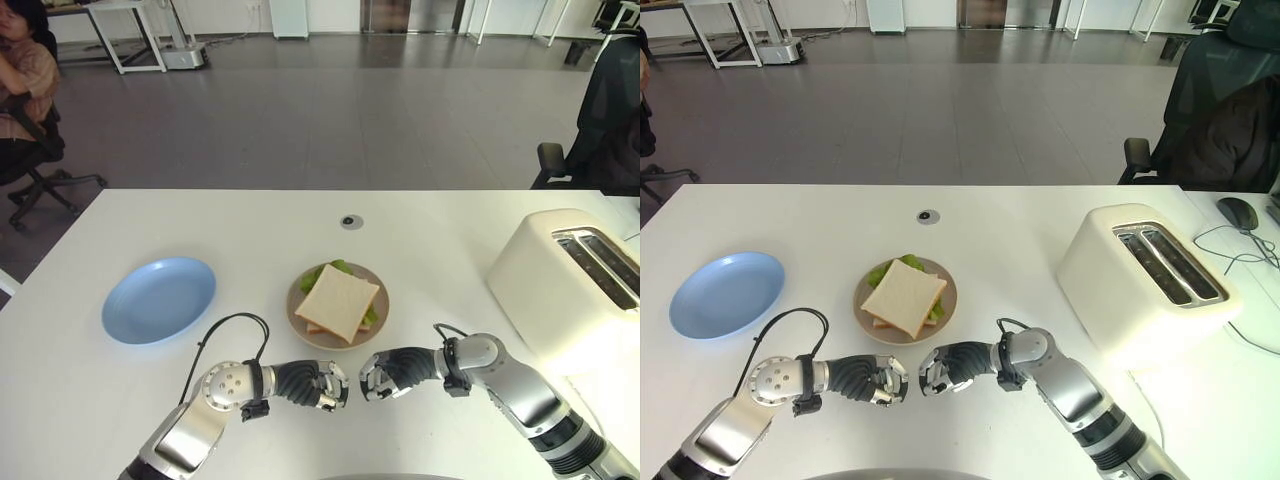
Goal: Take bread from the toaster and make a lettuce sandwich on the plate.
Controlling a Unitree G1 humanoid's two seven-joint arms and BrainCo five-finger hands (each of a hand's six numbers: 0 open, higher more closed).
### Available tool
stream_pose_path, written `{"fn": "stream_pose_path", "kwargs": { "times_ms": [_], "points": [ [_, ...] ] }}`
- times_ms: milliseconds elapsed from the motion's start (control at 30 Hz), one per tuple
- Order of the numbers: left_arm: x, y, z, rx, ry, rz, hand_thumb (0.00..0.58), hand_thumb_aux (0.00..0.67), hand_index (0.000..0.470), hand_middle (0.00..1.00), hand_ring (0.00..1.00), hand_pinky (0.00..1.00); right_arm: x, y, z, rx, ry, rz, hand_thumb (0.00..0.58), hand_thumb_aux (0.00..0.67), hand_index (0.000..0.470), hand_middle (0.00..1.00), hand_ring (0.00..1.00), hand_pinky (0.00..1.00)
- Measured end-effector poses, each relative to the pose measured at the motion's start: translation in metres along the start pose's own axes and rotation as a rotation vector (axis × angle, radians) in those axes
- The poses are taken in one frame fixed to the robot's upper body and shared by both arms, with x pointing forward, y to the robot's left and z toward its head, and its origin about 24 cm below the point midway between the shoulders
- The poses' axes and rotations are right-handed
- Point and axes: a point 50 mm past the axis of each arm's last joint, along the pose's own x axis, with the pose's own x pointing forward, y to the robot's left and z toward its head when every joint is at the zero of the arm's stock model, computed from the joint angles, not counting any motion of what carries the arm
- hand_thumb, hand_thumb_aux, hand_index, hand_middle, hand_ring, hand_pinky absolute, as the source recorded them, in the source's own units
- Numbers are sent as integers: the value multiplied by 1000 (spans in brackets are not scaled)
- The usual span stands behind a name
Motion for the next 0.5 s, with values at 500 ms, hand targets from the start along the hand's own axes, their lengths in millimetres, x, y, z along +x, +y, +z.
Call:
{"fn": "stream_pose_path", "kwargs": {
  "times_ms": [500],
  "points": [
    [31,79,0,190,24,200,580,670,470,1000,1000,1000,25,-73,16,9,-100,-267,580,670,470,1000,1000,1000]
  ]
}}
